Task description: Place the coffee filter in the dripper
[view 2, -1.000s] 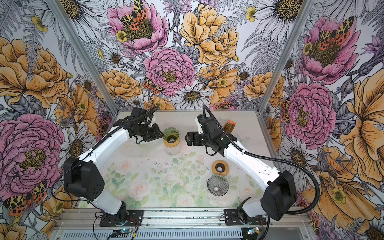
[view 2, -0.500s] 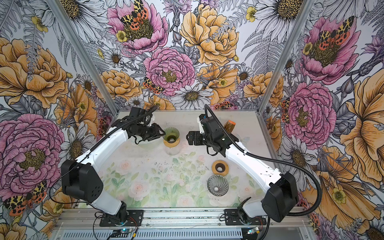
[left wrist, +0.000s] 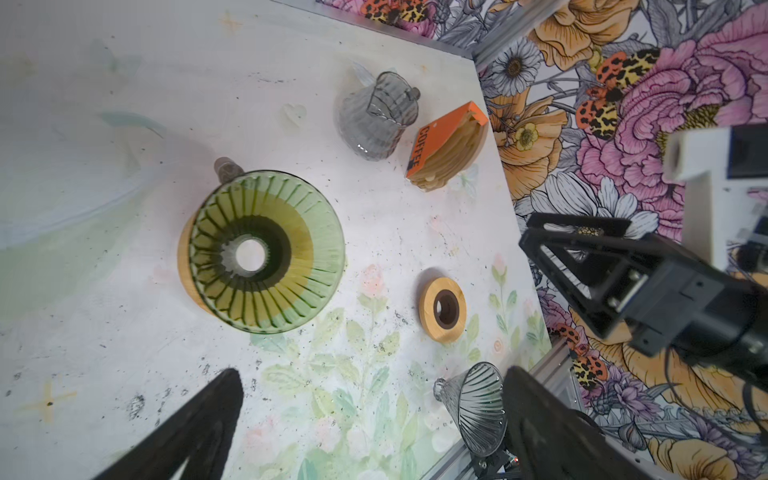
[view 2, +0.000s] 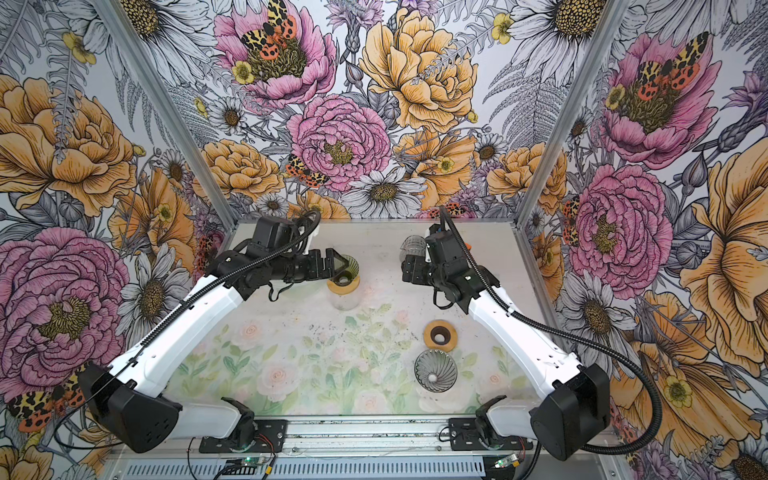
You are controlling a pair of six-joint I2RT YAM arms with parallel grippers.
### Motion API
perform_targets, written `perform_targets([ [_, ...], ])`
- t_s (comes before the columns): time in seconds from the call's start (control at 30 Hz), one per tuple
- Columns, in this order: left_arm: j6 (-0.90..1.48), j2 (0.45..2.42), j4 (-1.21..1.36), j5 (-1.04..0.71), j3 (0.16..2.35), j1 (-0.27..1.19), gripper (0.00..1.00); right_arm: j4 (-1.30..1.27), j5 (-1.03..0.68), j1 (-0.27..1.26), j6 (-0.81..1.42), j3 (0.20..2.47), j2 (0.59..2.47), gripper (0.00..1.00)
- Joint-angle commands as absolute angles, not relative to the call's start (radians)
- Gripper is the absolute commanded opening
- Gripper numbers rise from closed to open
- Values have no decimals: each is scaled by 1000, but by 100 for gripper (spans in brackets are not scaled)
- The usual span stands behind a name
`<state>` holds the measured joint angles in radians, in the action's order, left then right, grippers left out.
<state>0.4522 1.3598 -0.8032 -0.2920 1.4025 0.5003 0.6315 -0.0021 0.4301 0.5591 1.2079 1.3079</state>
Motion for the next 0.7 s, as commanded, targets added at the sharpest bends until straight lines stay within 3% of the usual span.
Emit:
perform_targets([
  [0.0,437,1332,-704,-268,1378,562,99,679,21,366,556,1246,1293,78],
  [0.47,524,1284,-371,-271,1233,690,99,728,-63,115,439,1374,1492,38],
  [0.67,498,1301,-355,-329,1235,699,99,729,-18,79,402,1431,1589,30],
])
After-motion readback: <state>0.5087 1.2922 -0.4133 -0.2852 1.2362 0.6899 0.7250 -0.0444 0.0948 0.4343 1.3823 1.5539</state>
